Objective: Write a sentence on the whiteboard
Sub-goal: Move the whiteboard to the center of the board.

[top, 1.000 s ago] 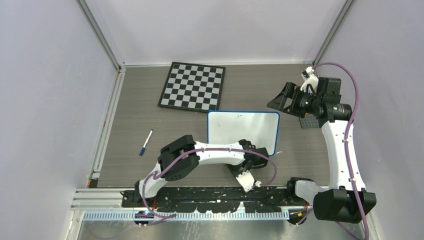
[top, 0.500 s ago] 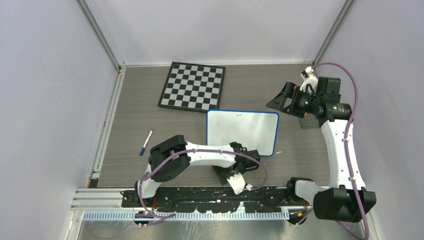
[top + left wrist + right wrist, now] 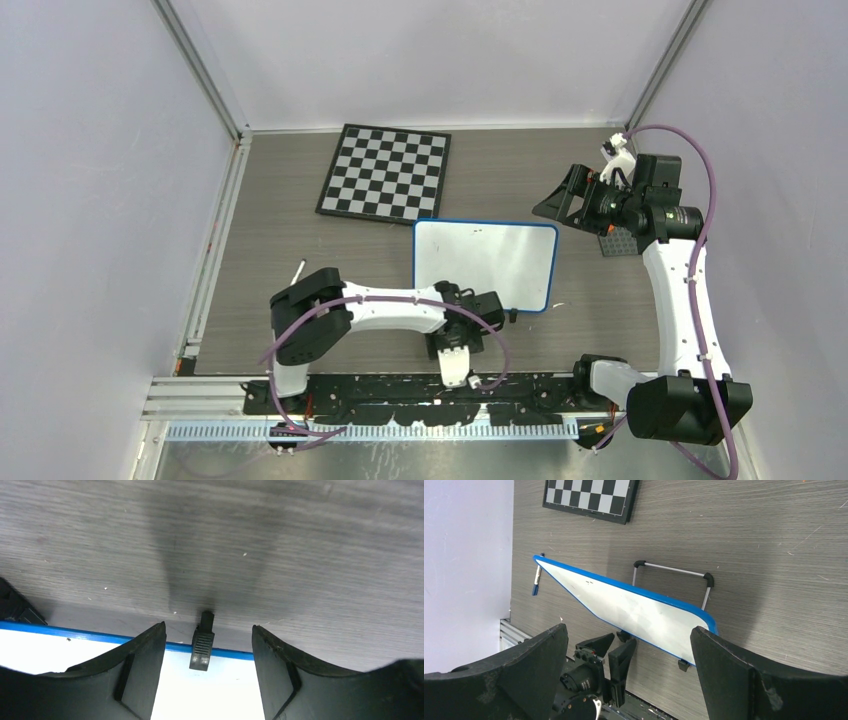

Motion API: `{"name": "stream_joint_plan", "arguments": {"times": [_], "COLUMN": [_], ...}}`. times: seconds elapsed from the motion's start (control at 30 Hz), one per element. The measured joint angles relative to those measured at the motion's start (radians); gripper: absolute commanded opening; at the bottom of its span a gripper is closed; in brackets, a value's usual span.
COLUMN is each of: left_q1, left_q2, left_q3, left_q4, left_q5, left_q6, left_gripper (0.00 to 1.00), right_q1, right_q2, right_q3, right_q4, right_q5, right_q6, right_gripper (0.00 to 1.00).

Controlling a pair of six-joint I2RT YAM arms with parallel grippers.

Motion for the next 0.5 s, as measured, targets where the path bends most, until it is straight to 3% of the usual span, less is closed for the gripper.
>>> {"name": "stream_joint_plan", "arguments": {"times": [0.27,0.5], "left_q1": [0.048,0.051], "left_q2": [0.026,0.040], "left_q3": [0.000,-0.016], "left_q4": [0.043,0.066], "left_q5": [-0.001,-0.031], "left_q6": [0.113,0.158], "left_gripper": [0.49,0.16], "right_q1": [0.000,0.000], "right_q2": [0.000,0.000], "right_q3": [0.000,0.000], "right_q4": [-0.003,-0.004], "right_q5": [0.000,0.000], "right_q6": [0.000,-0.003], "right_gripper": [0.96,0.96]}}
